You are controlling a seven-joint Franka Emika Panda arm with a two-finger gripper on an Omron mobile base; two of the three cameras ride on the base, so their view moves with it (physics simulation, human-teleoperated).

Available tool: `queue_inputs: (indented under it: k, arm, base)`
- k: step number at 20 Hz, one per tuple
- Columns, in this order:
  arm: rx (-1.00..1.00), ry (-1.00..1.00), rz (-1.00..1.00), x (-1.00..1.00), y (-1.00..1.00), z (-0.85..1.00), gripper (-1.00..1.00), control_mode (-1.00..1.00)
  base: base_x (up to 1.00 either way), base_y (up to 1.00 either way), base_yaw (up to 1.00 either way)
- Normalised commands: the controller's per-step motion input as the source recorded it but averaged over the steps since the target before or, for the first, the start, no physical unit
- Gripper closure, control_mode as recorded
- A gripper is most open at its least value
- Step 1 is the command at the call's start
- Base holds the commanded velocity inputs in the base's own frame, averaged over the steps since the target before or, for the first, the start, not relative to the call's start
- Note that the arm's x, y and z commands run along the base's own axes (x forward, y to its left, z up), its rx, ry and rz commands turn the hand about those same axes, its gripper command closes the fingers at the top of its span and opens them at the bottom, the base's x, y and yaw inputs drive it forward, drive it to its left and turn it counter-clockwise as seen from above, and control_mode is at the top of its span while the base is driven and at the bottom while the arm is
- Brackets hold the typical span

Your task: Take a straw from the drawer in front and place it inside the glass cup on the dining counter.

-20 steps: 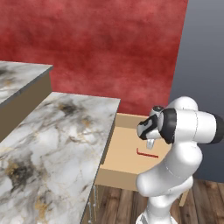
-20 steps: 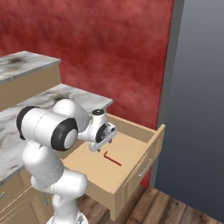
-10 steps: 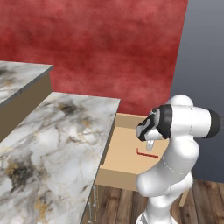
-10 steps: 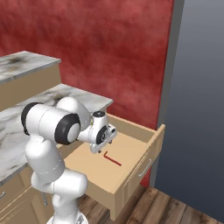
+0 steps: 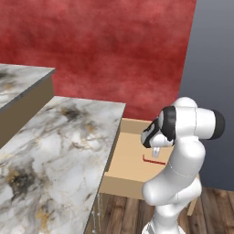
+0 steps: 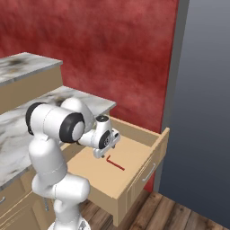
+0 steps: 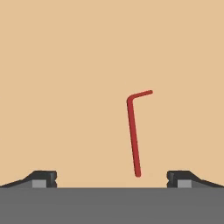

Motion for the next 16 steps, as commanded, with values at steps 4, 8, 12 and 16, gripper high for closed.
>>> queue_inputs:
  k: [4, 8, 12, 16]
  arm:
    - [0.0, 0.0, 0.0, 0.17, 0.0, -0.09, -1.0, -1.0]
    - [0.0, 0.0, 0.0, 0.14, 0.0, -0.09, -1.0, -1.0]
    - [0.0, 0.0, 0.0, 0.08, 0.0, -0.08, -1.0, -1.0]
    - [0.0, 0.0, 0.0, 0.04, 0.0, -0.12, -1.0, -1.0]
  base:
    - [0.0, 0.0, 0.0]
    - [0.0, 0.0, 0.0]
    - [0.0, 0.0, 0.0]
    - [0.0, 0.0, 0.0]
